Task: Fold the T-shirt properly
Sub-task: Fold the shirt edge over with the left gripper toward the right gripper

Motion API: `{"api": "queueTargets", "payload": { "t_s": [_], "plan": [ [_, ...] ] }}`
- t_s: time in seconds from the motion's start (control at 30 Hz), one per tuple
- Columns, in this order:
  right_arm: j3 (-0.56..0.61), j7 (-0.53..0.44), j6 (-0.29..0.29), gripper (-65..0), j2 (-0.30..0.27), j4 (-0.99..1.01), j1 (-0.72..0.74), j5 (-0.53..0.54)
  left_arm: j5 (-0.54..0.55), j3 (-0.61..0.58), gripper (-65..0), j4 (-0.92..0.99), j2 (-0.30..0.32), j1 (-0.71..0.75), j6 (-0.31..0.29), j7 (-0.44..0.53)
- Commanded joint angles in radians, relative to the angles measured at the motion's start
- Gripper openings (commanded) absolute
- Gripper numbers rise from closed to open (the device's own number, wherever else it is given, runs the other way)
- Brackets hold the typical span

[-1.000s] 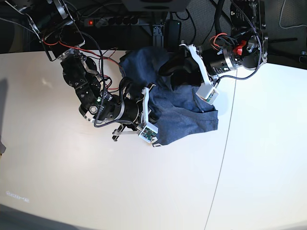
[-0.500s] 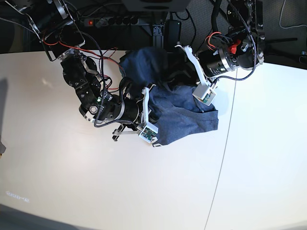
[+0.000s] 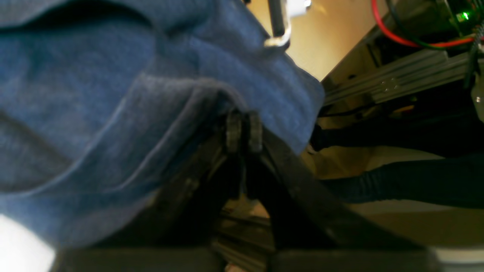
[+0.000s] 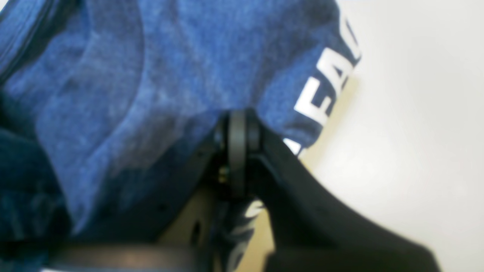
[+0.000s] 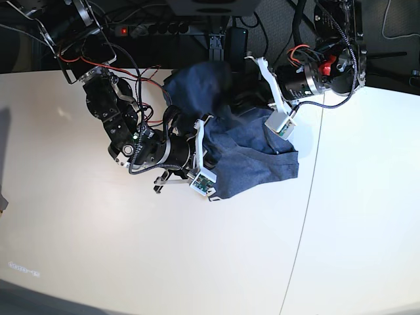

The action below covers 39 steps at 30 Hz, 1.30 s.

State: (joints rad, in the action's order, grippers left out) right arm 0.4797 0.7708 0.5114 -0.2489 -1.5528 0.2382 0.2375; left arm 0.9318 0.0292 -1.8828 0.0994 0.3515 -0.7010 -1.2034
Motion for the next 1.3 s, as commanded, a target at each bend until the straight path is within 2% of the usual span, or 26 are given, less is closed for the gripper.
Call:
{"api": "queueTargets", "payload": {
  "t_s": [0.0, 0.17, 0.27, 0.5, 0.73, 1.0, 1.27],
  "plan": [
    [-0.006, -0.011, 0.054, -65.0, 0.0, -0.014, 0.019, 0.005, 0.038, 0.021, -65.0, -0.023, 0.001, -0.005, 0.003, 0.008],
    [-0.006, -0.011, 0.054, -65.0, 0.0, -0.014, 0.019, 0.005, 0.115, 0.134, -65.0, -0.029, 0.002, -0.005, 0.003, -0.03],
    [-0.006, -0.011, 0.054, -65.0, 0.0, -0.014, 0.019, 0.005, 0.163, 0.171, -65.0, -0.029, 0.024, -0.005, 0.003, -0.053],
    [-0.006, -0.011, 0.054, -65.0, 0.0, -0.014, 0.019, 0.004, 0.194, 0.183, -65.0, -0.029, 0.087, 0.0, 0.003, -0.082],
    [-0.006, -0.011, 0.054, -65.0, -0.001, -0.014, 0.019, -0.032, 0.303, 0.209, -65.0, -0.029, 0.09, 0.005, 0.003, -0.186],
    [-0.006, -0.011, 0.054, -65.0, -0.001, -0.014, 0.019, -0.037, 0.365, 0.297, -65.0, -0.029, 0.104, 0.082, 0.003, -0.192],
    [-0.006, -0.011, 0.054, -65.0, -0.001, -0.014, 0.019, -0.037, 0.369, 0.305, -65.0, -0.029, 0.104, 0.088, 0.003, -0.193]
  ]
}}
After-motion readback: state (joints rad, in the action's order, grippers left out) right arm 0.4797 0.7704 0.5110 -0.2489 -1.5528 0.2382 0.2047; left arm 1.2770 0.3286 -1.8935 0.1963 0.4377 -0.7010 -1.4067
